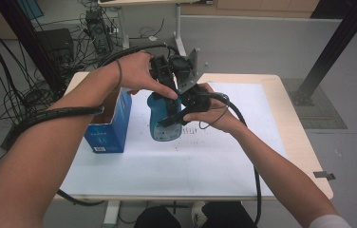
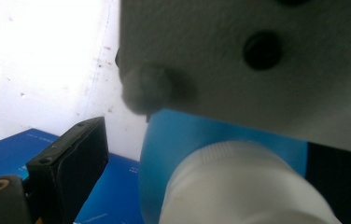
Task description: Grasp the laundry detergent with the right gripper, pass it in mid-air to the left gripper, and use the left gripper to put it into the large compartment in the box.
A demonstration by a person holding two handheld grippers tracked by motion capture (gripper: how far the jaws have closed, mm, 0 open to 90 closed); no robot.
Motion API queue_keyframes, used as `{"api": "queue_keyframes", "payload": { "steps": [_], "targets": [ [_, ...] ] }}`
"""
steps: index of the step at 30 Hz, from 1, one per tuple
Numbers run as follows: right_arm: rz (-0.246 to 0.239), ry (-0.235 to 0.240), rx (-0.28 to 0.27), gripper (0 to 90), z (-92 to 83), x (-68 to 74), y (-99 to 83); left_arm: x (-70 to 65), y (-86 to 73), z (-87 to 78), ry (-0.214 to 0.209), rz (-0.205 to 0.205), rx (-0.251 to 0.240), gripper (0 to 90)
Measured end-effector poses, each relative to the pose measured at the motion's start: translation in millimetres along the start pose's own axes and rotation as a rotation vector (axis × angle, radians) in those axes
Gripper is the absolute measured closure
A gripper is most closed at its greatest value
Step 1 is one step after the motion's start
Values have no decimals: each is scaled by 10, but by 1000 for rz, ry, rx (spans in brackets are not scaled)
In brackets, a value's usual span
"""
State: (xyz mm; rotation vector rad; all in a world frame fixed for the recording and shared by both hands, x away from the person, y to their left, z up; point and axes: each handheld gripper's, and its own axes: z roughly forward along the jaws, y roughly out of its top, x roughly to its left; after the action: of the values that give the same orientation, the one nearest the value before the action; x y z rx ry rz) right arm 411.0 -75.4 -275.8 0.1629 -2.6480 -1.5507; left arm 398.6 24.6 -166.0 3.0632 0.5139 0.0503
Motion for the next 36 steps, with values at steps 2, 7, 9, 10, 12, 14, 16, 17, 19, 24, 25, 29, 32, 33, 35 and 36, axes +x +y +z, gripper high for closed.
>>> {"api": "queue_keyframes", "payload": {
  "steps": [2,7,9,10,12,14,16,17,19,24,25,29,32,33,35,36],
  "targets": [
    [-2,1,2,444,1,0,1,0,5,-3,1,5,4,66],
    [-2,1,-1,444,5,0,5,-4,8,-3,1,7,3,67],
    [-2,3,-1,444,6,0,5,-2,8,-5,1,6,1,67],
    [-2,3,0,444,6,-1,5,0,8,-7,3,6,0,68],
    [-4,3,1,444,6,-3,3,4,11,-16,-1,7,5,69],
    [-2,2,-1,444,3,-4,1,4,14,-16,1,7,6,69],
    [-2,1,-1,444,0,-5,2,2,14,-7,2,9,-1,69],
    [-2,1,-2,444,-1,-4,2,2,15,-5,0,9,0,69],
    [-1,1,-2,444,-1,-5,3,4,15,-3,0,9,-3,69],
    [-3,1,2,444,4,-4,3,8,6,-12,-5,7,-4,69],
    [-4,1,1,444,4,-4,3,7,4,-14,-3,6,-6,71],
    [-4,0,-3,443,6,-3,8,5,2,-20,0,6,-7,71],
    [-3,0,-6,444,9,-2,8,8,2,-17,2,5,-6,72],
    [-8,1,-3,443,11,-2,6,8,5,-16,0,2,-3,72],
    [-6,5,-1,443,10,4,5,8,11,-14,1,6,-1,72],
    [-5,5,-1,443,9,4,4,10,17,-16,0,8,4,72]
  ]
}}
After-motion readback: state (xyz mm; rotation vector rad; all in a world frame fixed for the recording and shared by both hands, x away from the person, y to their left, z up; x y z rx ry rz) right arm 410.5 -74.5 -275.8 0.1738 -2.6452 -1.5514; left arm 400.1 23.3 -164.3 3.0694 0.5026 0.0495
